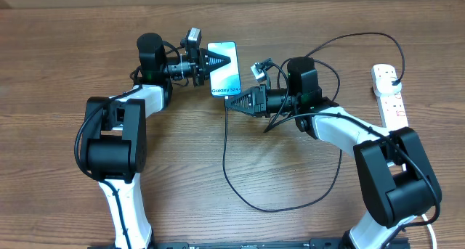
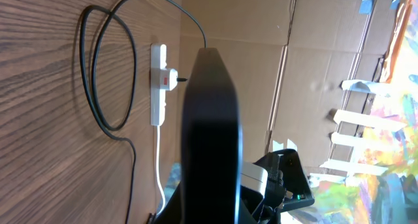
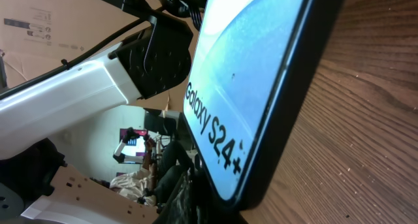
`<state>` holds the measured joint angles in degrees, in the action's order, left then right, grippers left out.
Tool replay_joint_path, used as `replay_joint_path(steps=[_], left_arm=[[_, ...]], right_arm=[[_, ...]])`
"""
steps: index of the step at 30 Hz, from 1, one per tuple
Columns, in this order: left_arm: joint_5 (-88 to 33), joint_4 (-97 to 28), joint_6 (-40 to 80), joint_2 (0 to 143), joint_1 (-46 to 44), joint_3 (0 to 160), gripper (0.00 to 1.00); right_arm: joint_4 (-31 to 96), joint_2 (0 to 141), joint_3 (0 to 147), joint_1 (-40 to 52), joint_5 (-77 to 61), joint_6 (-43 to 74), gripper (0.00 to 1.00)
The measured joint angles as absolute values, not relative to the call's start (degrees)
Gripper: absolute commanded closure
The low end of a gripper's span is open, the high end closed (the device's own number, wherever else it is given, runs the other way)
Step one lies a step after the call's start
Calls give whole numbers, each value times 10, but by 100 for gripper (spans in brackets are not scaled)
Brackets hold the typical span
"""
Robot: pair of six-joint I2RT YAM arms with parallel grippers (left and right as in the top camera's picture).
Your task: Plug charger to phone and switch on socket
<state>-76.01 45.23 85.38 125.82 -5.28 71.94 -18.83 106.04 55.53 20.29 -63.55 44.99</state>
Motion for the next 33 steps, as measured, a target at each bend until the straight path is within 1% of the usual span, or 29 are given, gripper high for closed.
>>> replay_joint_path(steps=[33], left_arm=[[-774, 459, 853, 1258, -53, 719, 95]], right_arm=[[-184, 1060, 555, 203, -642, 450, 96]])
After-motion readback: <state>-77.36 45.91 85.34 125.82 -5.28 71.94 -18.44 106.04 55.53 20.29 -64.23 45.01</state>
